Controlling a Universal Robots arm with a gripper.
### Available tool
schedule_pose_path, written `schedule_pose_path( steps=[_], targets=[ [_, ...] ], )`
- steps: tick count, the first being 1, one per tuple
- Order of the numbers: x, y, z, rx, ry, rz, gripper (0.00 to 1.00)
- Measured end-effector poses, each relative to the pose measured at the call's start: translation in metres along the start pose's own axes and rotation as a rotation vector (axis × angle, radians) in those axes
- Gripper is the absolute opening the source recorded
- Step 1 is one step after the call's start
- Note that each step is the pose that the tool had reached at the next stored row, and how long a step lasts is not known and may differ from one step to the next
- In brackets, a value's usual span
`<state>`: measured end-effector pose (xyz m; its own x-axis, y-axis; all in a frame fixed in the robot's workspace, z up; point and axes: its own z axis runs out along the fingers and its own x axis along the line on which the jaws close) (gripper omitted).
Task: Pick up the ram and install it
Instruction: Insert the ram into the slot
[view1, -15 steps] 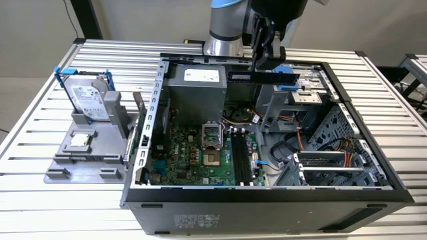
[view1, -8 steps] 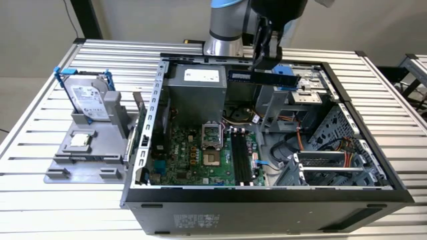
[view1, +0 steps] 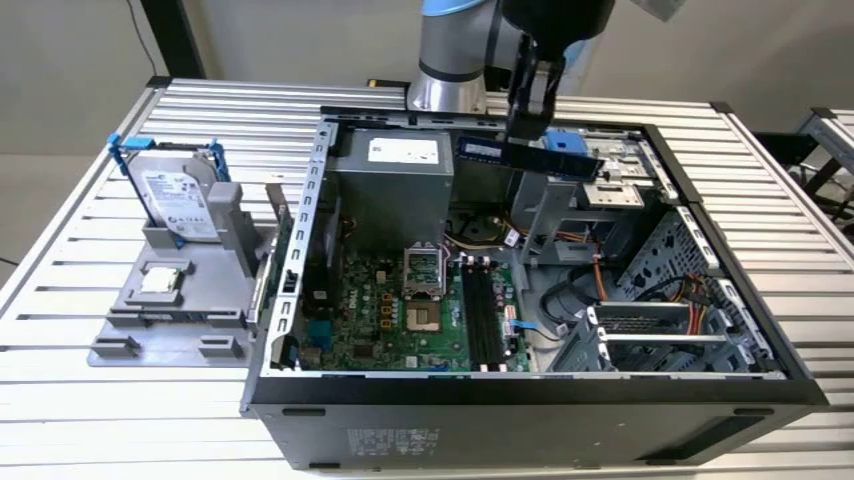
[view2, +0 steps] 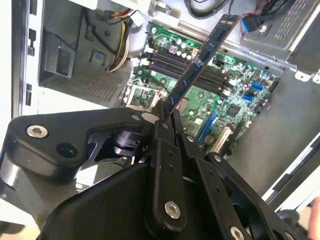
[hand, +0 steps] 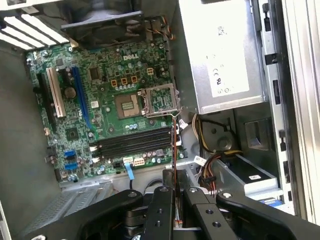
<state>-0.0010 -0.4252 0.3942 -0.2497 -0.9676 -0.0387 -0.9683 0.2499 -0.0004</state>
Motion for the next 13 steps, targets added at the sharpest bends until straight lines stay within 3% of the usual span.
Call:
schedule_pose_path(
  steps=[6, 13],
  targets=[
    [0.0, 0.0, 0.0, 0.0037, 0.0, 0.094, 0.0],
    [0.001, -0.0002, 0.0, 0.0065, -0.0001, 0.169, 0.0]
  ],
)
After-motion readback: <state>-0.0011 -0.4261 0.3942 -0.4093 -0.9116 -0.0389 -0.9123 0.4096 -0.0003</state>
